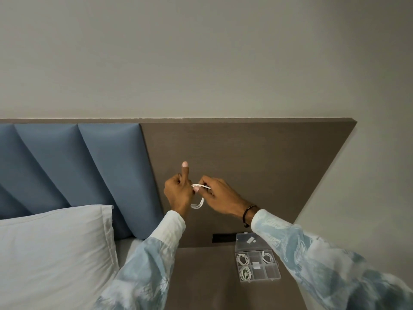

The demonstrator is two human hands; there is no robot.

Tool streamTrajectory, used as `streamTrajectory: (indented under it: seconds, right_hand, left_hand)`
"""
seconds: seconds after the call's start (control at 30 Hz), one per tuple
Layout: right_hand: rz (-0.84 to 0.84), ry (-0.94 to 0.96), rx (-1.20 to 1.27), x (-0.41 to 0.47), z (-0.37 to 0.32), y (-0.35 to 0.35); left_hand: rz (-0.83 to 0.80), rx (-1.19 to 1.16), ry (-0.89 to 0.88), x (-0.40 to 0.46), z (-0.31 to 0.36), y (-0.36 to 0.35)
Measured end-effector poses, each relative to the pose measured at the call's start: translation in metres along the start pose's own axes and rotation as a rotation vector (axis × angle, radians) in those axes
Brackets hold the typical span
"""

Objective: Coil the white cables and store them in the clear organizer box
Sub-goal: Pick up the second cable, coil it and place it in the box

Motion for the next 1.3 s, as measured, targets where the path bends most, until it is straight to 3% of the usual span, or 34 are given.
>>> streamTrajectory:
  seconds: [0.07,0.2,0.27,0.4,0.63,0.8,0.9,1.07,1.3]
  right_hand:
    - [0.034,0.023,-0.034,0.002,0.002,0.004]
    - [0.227,-0.053,0.043,0.012,0.018,0.024]
    - [0.265,-0.058,0.047,0.016,0.024,0.032]
    - [0.229,-0.096,0.095,0.020,0.028,0.034]
    - [0.202,-0.326,0.458,0.021,0.042,0.036]
    - [0.171,-0.279,0.246,0.014,0.059,0.047]
    - [0.247,-0.281,0.181,0.015,0.059,0.052]
    - [0.385,-0.644,0.838,0.011,0.052,0.039]
    - [0.336,-0.820,1.066,0.004,0.052,0.034]
  left_hand:
    - [-0.070,-0.027,-0.012,-0.002,-0.003,-0.004]
    - [-0.385,-0.031,-0.210,-0.013,0.001,-0.011]
    - [-0.465,-0.007,-0.285,-0.016,0.002,-0.009]
    - [-0.424,0.044,-0.338,-0.014,0.010,-0.003]
    - [-0.359,-0.026,-0.188,0.003,0.005,0.001]
    - [-0.327,-0.068,-0.132,0.012,0.008,0.003]
    - [-0.381,-0.133,-0.052,0.003,0.011,-0.004]
    - [-0.426,-0.154,-0.047,-0.019,0.014,-0.018]
    - [-0.379,0.048,-0.301,-0.025,0.020,-0.013]
Point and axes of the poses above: each hand's wrist, its own x-axis towards the middle knuckle, its own y-axis out of the back of the hand, z = x × y, the point moved 5 cm from there along x, towards the middle knuckle, and after that the axes turned 10 degrees about z, right-handed, at the moved point
